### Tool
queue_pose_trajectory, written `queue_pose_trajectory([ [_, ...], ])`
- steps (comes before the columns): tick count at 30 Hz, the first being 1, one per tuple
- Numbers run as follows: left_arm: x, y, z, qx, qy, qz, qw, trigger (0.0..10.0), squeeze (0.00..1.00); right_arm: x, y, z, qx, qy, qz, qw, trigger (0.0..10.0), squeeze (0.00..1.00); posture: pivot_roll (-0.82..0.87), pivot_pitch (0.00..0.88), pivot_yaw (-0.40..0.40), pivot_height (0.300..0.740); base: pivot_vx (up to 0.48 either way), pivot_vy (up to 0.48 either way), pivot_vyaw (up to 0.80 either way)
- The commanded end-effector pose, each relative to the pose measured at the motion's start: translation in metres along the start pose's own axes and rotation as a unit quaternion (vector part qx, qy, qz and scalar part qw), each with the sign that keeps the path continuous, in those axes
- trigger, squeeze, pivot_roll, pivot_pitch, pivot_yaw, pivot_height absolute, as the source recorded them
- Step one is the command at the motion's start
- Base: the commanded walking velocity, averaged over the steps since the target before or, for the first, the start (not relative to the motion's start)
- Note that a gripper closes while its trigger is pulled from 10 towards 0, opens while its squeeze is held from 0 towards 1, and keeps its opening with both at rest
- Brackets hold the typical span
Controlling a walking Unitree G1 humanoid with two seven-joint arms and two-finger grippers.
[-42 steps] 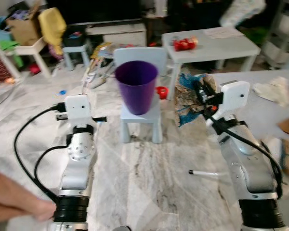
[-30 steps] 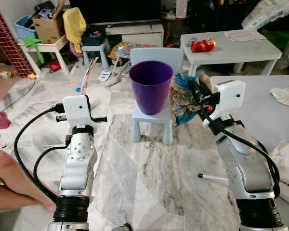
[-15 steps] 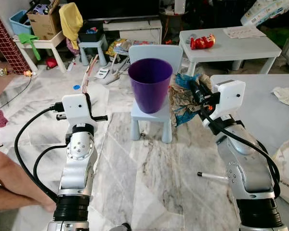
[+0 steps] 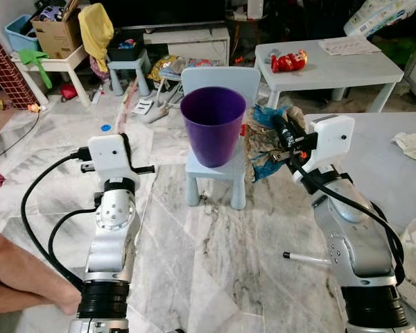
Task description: Picking trash to rubbish bin
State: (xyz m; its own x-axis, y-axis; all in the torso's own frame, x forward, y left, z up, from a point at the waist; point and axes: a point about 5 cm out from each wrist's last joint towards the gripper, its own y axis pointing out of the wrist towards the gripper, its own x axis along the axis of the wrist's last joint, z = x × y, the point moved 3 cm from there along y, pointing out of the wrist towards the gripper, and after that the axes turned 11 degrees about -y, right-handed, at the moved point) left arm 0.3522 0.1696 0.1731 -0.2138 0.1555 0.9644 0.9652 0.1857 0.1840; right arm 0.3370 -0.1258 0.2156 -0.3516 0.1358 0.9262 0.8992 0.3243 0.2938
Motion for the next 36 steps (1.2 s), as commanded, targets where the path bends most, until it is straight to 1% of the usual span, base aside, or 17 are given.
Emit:
queue_pose_trajectory([
  [1, 0.0025, 0.0024, 0.0019, 0.001, 0.000, -0.004, 1.000, 0.0, 0.00, 0.0043, 0.0028, 0.0026, 0.005, 0.001, -0.010, 1.000, 0.0, 0.00, -0.03, 0.062, 0.011, 0.740, 0.330, 0.000, 0.00],
  [31, 0.0013, 0.0018, 0.0006, -0.001, 0.000, -0.003, 1.000, 0.0, 0.00, 0.0046, 0.0033, 0.0072, 0.017, -0.003, -0.012, 1.000, 0.0, 0.00, -0.03, 0.059, 0.010, 0.740, 0.330, 0.000, 0.00],
  [36, 0.0018, 0.0027, 0.0012, 0.000, 0.000, -0.004, 1.000, 0.0, 0.00, 0.0042, 0.0039, 0.0073, 0.017, -0.003, -0.011, 1.000, 0.0, 0.00, -0.03, 0.057, 0.010, 0.740, 0.330, 0.000, 0.41],
])
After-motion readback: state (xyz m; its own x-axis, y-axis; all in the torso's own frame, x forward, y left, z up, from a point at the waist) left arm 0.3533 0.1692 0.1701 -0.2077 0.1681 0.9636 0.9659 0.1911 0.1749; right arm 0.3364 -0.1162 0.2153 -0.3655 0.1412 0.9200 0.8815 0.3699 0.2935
